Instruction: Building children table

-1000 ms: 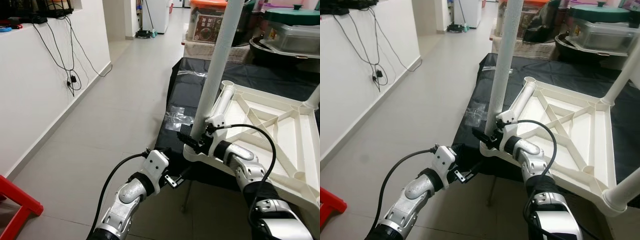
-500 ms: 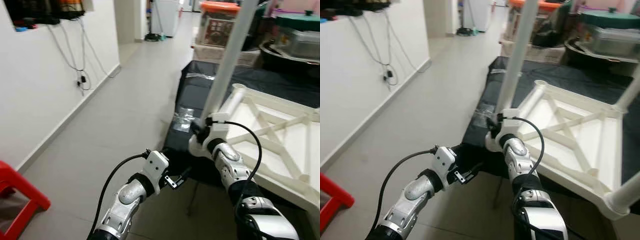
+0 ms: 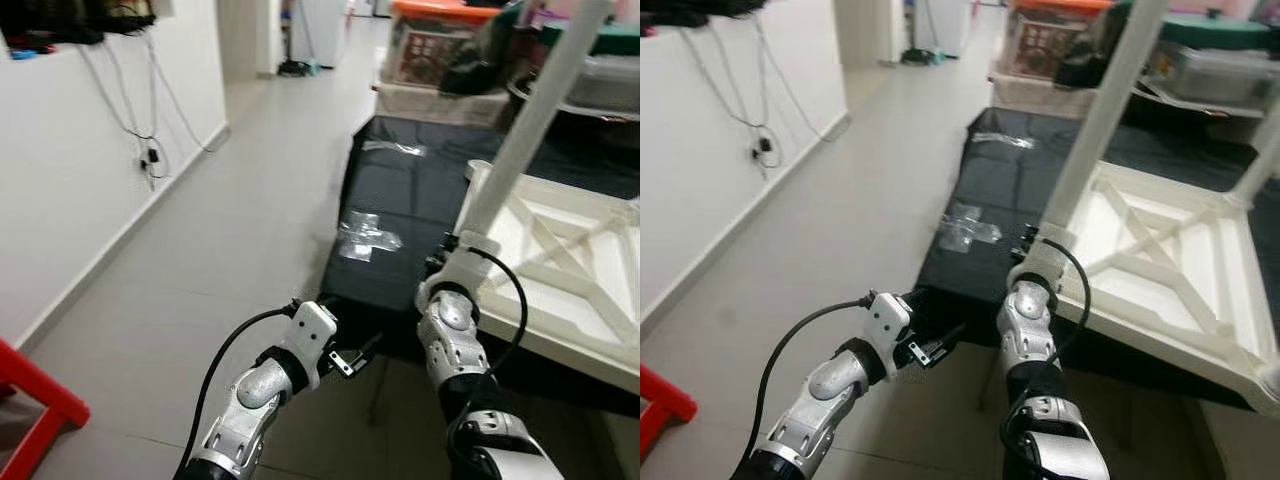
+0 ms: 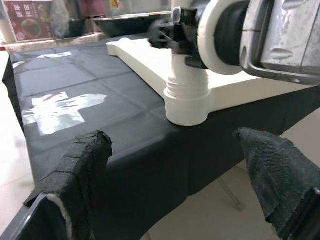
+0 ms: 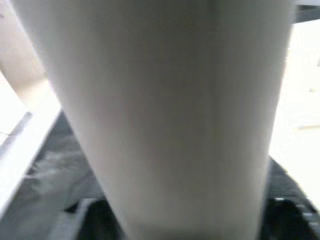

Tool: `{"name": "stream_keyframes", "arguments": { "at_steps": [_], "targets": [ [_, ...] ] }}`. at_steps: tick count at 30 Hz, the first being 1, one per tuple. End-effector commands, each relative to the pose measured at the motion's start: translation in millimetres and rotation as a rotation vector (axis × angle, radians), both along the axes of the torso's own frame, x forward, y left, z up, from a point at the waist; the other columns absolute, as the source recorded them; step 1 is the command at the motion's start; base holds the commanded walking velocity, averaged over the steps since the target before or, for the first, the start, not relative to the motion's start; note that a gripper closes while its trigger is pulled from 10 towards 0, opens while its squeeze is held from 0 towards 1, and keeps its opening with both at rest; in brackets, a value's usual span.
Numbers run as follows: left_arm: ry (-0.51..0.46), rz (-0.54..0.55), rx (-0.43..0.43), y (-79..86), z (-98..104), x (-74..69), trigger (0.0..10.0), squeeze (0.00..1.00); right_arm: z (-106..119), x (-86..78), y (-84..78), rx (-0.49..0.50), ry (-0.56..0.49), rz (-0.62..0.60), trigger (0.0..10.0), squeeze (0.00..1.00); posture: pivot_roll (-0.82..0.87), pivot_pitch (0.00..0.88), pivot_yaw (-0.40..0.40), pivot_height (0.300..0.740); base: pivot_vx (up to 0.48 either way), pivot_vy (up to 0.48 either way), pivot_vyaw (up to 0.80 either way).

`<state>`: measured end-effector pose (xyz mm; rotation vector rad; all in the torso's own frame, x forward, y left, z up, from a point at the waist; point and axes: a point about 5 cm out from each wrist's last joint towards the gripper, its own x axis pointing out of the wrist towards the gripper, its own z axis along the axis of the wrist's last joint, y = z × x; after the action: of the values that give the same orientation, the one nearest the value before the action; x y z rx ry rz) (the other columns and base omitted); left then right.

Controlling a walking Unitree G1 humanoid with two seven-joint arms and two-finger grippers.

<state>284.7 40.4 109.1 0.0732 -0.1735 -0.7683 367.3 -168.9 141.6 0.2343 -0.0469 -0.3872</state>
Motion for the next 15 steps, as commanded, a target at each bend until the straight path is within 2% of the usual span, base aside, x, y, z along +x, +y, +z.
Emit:
{"name": "stream_keyframes", "arguments": {
  "at_steps": [1,4,5,9,11,15],
  "targets": [
    [0.007,-0.002,0.01,0.4,-1.6,-2.1,10.0,0.0,6.5,1.3,5.3,-0.001,-0.033,0.018,10.0,1.0,0.12,0.0,-0.075,0.74,0.0,0.0,0.0],
    [0.008,-0.002,0.009,0.4,-1.7,-2.0,10.0,0.0,7.4,-1.4,5.0,-0.045,-0.043,0.022,10.0,1.0,0.12,0.0,-0.075,0.74,0.0,0.0,0.0],
    [0.008,-0.002,0.009,0.4,-1.7,-2.0,10.0,0.0,7.5,-3.5,5.5,-0.072,-0.05,0.038,10.0,0.0,0.12,0.0,-0.075,0.74,0.0,0.0,0.0],
    [0.009,-0.003,0.009,0.1,-1.5,-2.5,10.0,0.0,5.8,-8.5,6.8,-0.104,-0.066,0.088,10.0,0.0,0.11,0.0,-0.072,0.74,0.0,0.0,0.0],
    [0.01,-0.002,0.008,0.1,-1.4,-2.5,10.0,0.0,-3.3,-21.9,2.9,-0.134,-0.061,0.14,10.0,0.0,0.11,0.0,-0.072,0.74,0.0,0.0,0.0],
    [0.01,-0.002,0.006,0.2,-1.3,-2.7,10.0,0.0,-9.0,-31.6,-0.9,-0.155,-0.051,0.157,10.0,0.0,0.1,0.0,-0.072,0.74,0.0,0.0,0.0]
  ]
}}
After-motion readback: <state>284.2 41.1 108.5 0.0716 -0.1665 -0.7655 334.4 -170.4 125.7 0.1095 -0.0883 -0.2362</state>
